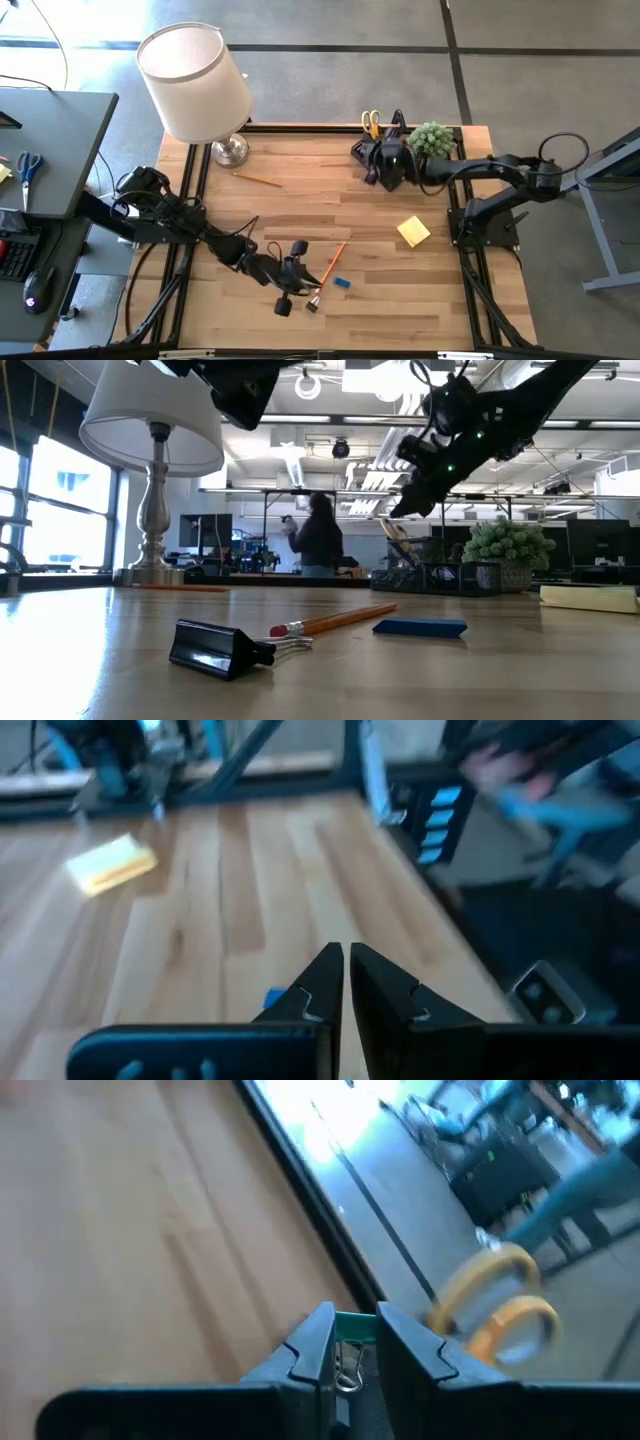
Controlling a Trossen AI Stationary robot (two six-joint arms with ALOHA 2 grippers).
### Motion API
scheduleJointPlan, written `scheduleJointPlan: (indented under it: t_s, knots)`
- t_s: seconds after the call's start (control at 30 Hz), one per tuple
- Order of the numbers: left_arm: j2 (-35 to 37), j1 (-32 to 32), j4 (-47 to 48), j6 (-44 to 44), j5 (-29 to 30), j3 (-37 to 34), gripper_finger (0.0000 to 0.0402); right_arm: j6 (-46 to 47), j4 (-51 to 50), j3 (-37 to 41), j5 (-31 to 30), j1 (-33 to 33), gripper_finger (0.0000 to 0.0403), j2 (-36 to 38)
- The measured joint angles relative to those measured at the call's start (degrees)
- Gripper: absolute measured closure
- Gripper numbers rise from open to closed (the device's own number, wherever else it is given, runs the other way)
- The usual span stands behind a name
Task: Pick and place office supplies into organizer
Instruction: Put the blue binder clip into the desk organizer, then put the black binder clip into the desk organizer
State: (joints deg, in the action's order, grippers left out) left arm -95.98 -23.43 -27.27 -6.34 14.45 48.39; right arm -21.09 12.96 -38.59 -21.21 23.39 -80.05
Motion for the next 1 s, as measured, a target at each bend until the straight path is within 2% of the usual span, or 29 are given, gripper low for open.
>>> scheduleJointPlan:
  t_s: [0.13,0.37,0.5,0.8,1.0]
  knots:
    - [0.0,0.2,-8.9,0.1,-2.8,-3.7,0.0387,0.1,1.2,0.0,4.4,5.3,0.0350,-0.6]
    - [0.0,0.2,-12.7,-0.3,-1.3,-4.5,0.0387,1.3,1.2,0.0,6.6,8.4,0.0326,-0.7]
    - [0.0,0.2,-12.6,-1.4,-1.3,-4.5,0.0387,1.9,0.6,0.0,9.1,8.4,0.0303,-0.7]
    - [0.0,0.2,-11.6,-2.5,-1.3,-4.5,0.0387,3.4,-1.3,0.0,9.1,8.3,0.0250,-0.7]
    - [0.0,0.2,-11.6,-2.5,-1.3,-4.5,0.0387,7.1,-8.4,0.0,9.7,8.3,0.0242,-0.7]
